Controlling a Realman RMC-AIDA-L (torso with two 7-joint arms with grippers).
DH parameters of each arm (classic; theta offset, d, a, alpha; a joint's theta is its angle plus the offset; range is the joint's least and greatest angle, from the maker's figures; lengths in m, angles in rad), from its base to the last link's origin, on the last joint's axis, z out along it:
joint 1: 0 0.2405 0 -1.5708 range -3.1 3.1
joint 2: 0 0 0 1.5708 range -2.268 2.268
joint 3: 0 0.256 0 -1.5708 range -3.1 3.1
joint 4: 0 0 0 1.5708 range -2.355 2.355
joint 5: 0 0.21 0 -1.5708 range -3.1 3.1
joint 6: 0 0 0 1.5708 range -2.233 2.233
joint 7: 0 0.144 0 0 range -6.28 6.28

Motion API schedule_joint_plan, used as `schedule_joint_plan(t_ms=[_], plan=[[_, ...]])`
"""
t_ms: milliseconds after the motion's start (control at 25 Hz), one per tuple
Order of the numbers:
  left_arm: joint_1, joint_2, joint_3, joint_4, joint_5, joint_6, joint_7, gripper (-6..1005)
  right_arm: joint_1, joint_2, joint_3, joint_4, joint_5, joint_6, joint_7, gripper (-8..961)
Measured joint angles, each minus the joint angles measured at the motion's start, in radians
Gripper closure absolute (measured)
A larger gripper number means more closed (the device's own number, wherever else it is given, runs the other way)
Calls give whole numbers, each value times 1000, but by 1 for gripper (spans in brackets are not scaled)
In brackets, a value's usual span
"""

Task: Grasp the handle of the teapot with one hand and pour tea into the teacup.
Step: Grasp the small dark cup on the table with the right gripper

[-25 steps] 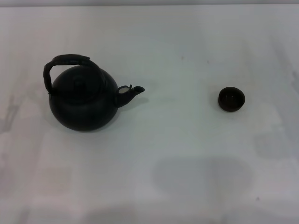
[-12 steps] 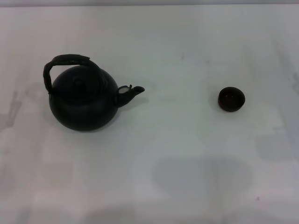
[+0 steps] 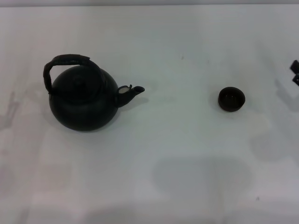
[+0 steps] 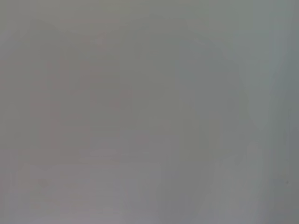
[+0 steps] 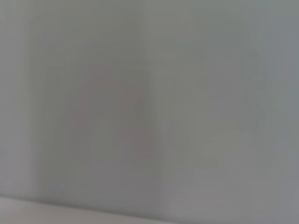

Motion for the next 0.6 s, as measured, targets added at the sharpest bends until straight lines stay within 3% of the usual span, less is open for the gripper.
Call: schedule_joint_plan(t_ms=[360, 600], plan=[[3, 3, 7, 3, 7, 0, 3, 137, -4, -4, -329, -283, -35, 60, 322, 107], [3, 2, 7, 1, 9, 1, 2, 137, -2, -5, -438, -388, -46, 93, 393, 106]])
